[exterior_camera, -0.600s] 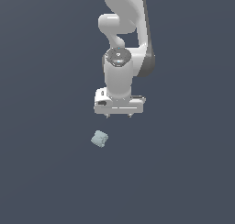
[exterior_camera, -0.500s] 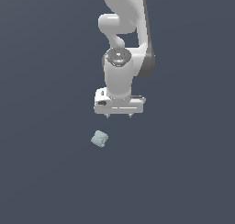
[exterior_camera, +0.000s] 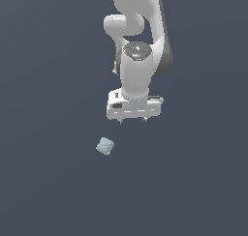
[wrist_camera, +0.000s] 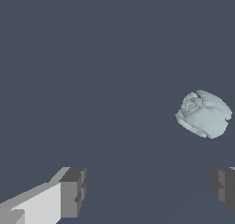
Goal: Pick up the object and move it to a goal position.
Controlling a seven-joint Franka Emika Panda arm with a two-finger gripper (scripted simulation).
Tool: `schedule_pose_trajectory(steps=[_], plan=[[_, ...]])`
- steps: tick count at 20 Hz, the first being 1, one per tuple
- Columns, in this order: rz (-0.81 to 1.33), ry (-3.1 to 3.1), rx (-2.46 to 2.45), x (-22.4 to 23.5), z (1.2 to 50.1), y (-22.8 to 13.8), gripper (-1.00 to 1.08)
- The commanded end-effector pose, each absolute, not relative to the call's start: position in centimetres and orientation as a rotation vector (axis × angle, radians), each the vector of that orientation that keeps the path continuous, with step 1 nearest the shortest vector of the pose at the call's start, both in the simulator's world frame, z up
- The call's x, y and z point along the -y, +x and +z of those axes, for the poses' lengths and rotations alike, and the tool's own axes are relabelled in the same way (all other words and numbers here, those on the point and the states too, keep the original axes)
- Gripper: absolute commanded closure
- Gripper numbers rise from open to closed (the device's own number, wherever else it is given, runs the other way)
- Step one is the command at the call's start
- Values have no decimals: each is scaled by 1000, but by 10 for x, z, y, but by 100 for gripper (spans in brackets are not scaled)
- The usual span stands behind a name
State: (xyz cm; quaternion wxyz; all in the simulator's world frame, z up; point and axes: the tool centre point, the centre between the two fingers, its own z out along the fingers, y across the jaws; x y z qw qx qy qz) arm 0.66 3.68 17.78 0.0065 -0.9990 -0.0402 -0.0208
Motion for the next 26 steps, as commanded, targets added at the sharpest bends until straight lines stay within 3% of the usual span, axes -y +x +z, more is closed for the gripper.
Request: schedule_pose_trajectory(steps=[1, 9, 26], plan=[[-65, -3126, 126, -36, 178, 6, -92], [-50, -3125, -39, -14, 163, 19, -92], [-2, -3059, -710, 85, 95, 55, -92]])
